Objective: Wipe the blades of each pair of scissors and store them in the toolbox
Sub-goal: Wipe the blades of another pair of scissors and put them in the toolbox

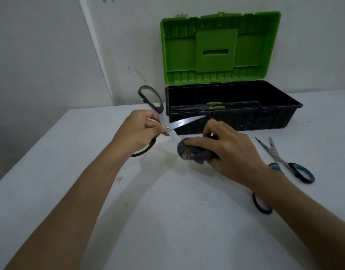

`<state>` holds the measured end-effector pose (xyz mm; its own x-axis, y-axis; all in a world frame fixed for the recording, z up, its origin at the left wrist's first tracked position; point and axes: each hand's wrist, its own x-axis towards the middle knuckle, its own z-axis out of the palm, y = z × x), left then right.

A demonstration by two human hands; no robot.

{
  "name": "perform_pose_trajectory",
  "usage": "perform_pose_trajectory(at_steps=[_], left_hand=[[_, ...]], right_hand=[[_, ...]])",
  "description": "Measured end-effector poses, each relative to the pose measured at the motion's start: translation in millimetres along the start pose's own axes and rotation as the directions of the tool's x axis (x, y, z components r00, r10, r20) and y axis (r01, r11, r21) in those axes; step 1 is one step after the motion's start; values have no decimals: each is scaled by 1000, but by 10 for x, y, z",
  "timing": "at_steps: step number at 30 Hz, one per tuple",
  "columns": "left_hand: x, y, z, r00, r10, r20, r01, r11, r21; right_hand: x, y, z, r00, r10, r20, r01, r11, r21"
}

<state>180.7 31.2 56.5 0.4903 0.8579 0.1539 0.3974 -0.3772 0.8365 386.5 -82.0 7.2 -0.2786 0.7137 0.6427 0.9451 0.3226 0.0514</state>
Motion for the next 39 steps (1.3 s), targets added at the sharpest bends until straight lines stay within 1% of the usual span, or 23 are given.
perform_pose_trajectory(at_steps=[2,5,8,10,12,15,16,18,21,23,24,26,28,31,33,35,37,39], left_hand=[[-3,26,67,997,18,73,-21,999,47],[10,43,108,988,27,151,-41,995,89],[15,25,30,995,11,95,-14,999,29],[16,12,-42,998,-1,61,0,1000,21],[4,21,-73,996,-6,90,2,999,45],[-24,54,-10,983,1,182,-15,997,72],[-28,58,20,979,2,204,-18,997,75],[-27,50,53,977,3,215,-20,997,76],[-40,17,38,983,-17,181,5,998,66],[-37,-26,-4,991,-41,130,33,998,61],[-32,-48,-22,993,-46,112,40,997,62],[-12,-66,-28,995,-49,88,43,996,73],[-4,-55,1,995,-47,92,39,996,84],[-9,-30,61,989,-37,146,20,994,110],[-10,-50,40,986,-58,154,40,992,117],[6,-72,-34,993,-77,95,68,994,90],[35,-80,-136,999,-53,-13,54,996,65],[43,-80,-191,998,-18,-61,22,998,55]], right_hand=[[72,-63,12,1000,19,-6,-19,1000,-12],[60,-91,75,998,48,42,-48,999,5],[-16,-12,75,992,42,116,-46,998,31],[-44,7,52,989,23,144,-30,999,44],[-32,-19,25,994,27,104,-33,998,58],[41,-87,14,998,51,34,-53,996,71],[51,-94,32,998,53,31,-55,995,78],[48,-92,63,996,58,69,-65,991,113],[-13,-59,77,976,22,217,-47,993,108],[-50,-56,77,964,-8,266,-12,997,70],[-57,-64,66,969,-17,248,1,998,68],[-30,-96,32,986,-10,165,-4,996,87],[22,-162,23,993,40,109,-51,994,95],[42,-260,86,985,109,130,-122,988,96],[20,-261,126,982,90,168,-105,991,88],[-1,-229,136,976,58,209,-74,995,70],[-30,-226,126,973,50,224,-61,997,44],[-28,-261,93,987,69,144,-76,996,46]])
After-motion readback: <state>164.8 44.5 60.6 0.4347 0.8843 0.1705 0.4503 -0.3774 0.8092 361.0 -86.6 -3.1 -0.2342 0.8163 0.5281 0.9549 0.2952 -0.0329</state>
